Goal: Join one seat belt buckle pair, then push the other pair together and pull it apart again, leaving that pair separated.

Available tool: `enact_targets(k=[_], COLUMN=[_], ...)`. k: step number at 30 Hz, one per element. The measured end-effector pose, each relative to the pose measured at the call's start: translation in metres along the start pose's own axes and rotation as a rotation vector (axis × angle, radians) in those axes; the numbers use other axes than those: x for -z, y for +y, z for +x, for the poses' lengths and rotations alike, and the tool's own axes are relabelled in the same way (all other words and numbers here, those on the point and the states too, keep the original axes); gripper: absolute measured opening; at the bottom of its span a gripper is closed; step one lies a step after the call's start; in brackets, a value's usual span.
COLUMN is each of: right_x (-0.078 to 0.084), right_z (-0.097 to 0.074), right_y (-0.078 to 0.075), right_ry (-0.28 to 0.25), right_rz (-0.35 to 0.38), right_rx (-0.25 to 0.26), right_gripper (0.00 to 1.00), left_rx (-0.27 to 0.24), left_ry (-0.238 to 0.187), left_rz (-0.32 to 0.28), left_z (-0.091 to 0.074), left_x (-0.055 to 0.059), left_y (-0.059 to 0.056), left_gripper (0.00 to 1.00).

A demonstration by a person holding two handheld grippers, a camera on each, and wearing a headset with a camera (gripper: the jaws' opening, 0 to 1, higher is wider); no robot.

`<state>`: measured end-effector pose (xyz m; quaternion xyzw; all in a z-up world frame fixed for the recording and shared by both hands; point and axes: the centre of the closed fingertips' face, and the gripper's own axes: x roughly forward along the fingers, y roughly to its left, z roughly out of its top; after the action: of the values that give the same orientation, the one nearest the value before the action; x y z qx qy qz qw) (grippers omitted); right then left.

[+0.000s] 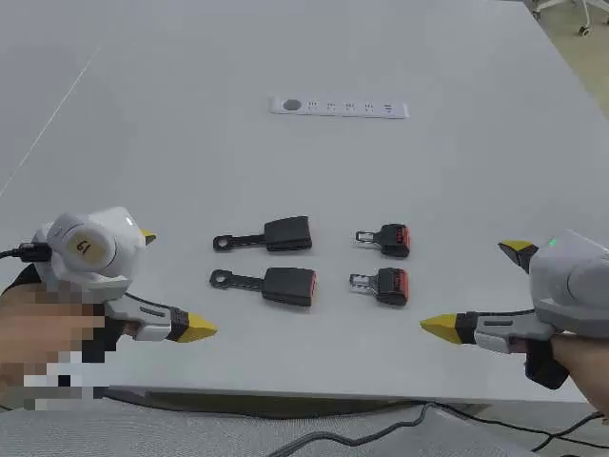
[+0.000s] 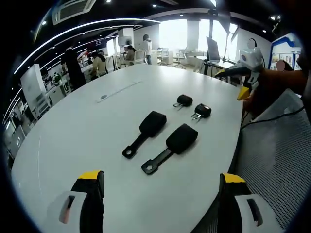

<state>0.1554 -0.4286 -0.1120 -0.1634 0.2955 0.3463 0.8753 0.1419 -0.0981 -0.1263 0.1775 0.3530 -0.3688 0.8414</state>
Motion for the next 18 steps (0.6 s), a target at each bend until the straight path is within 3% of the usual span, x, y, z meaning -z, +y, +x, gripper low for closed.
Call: enact_targets(k=[18], right_x=[-0.0071], right_z=[0.0099], right_y=[0.0087], right_ry=[0.011], right_rz=[-0.010], right_rx=[-0.025], right_gripper=[1.00], left_rx=[0.003], left_ry=[0.001], left_rz=[-0.004], left_z=[-0.0015], left_x=[-0.0012], left_y=[-0.0007], left_gripper=[1.00])
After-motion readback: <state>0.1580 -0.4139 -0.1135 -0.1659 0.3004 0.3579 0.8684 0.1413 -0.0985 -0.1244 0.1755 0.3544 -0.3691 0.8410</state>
